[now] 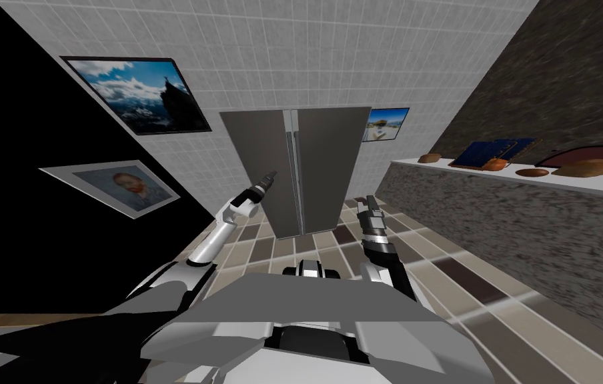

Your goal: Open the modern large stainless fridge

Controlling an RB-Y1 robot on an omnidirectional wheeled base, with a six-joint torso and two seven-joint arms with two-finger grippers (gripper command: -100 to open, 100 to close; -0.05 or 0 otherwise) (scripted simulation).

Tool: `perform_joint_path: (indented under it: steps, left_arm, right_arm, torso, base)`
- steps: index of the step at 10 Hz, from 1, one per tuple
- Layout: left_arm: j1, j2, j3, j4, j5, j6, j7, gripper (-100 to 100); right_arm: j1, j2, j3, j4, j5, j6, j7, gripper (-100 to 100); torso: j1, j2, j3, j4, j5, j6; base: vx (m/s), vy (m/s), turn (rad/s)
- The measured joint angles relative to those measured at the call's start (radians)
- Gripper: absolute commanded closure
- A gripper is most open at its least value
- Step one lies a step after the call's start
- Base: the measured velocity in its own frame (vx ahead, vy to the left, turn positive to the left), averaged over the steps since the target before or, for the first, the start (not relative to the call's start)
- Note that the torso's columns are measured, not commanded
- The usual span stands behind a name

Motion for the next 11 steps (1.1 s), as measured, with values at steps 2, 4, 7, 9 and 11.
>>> perform_joint_path:
  steps: [2,4,7,9,11]
  left_arm:
    - [-0.052,0.031,-0.006,0.032,0.031,0.039,-0.015,-100]
    - [-0.106,0.052,-0.012,0.061,0.055,0.084,-0.032,-100]
    - [-0.181,0.098,-0.017,0.103,0.101,0.143,-0.052,-100]
    - [-0.234,0.123,-0.02,0.134,0.128,0.186,-0.067,-100]
    - [-0.286,0.141,-0.024,0.165,0.148,0.229,-0.083,-100]
  right_arm:
    - [0.0,0.0,0.0,0.0,0.0,0.0,0.0,0]
    - [0.0,0.0,0.0,0.0,0.0,0.0,0.0,0]
    - [0.0,0.0,0.0,0.0,0.0,0.0,0.0,0]
    - [0.0,0.0,0.0,0.0,0.0,0.0,0.0,0]
    - [0.0,0.0,0.0,0.0,0.0,0.0,0.0,0]
  torso:
    - [0.0,0.001,0.001,0.0,0.0,0.0]
    - [-0.001,0.0,0.0,0.0,0.0,0.0]
    - [0.001,0.001,0.001,0.0,0.0,0.0]
    - [0.0,0.001,0.001,0.0,0.0,0.0]
    - [0.001,0.001,0.001,0.0,0.0,0.0]
  base:
    - [0.024,-0.052,-0.01]
    - [0.026,-0.062,-0.013]
    - [0.017,-0.07,-0.015]
    - [0.015,-0.074,-0.013]
    - [0.016,-0.068,-0.02]
